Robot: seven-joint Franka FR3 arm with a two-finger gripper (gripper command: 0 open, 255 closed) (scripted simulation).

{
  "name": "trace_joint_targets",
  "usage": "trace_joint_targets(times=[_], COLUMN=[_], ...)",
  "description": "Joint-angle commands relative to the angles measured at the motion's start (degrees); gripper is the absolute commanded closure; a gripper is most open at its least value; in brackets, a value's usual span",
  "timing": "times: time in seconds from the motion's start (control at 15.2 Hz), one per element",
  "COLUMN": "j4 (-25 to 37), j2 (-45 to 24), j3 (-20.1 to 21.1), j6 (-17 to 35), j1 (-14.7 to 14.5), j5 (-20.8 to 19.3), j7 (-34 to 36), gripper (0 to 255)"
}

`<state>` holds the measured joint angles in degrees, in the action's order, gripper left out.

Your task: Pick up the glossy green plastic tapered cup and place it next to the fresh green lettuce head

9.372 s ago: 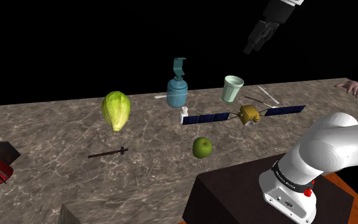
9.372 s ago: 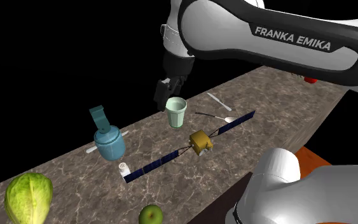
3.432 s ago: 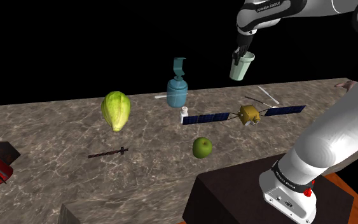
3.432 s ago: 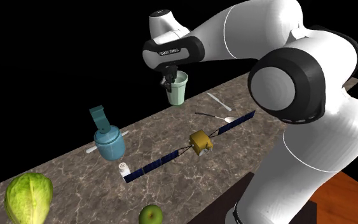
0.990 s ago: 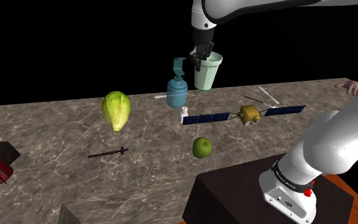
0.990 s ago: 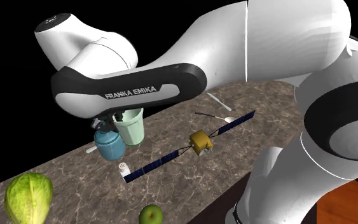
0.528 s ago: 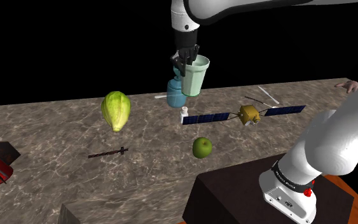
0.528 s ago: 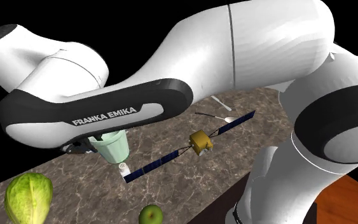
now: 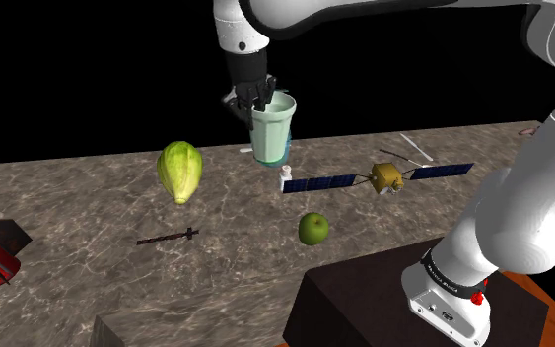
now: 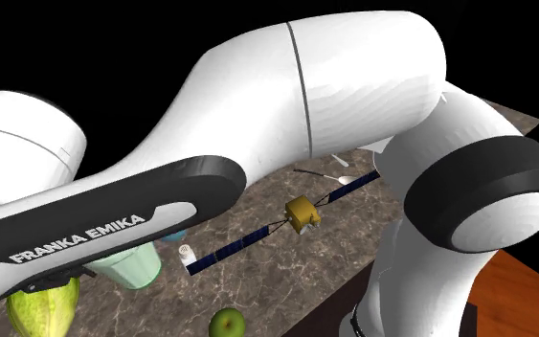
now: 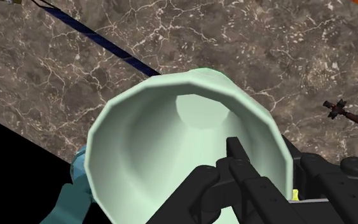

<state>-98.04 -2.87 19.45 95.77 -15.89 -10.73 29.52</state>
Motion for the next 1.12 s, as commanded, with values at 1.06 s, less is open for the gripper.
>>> trace_joint_targets(times=[1.06], j4=[-9.16], j2=[-3.42], j3=[0.54], j6=[11.89], j1=[-0.8], j5=[-1.58], j7=[4.26], gripper=[255])
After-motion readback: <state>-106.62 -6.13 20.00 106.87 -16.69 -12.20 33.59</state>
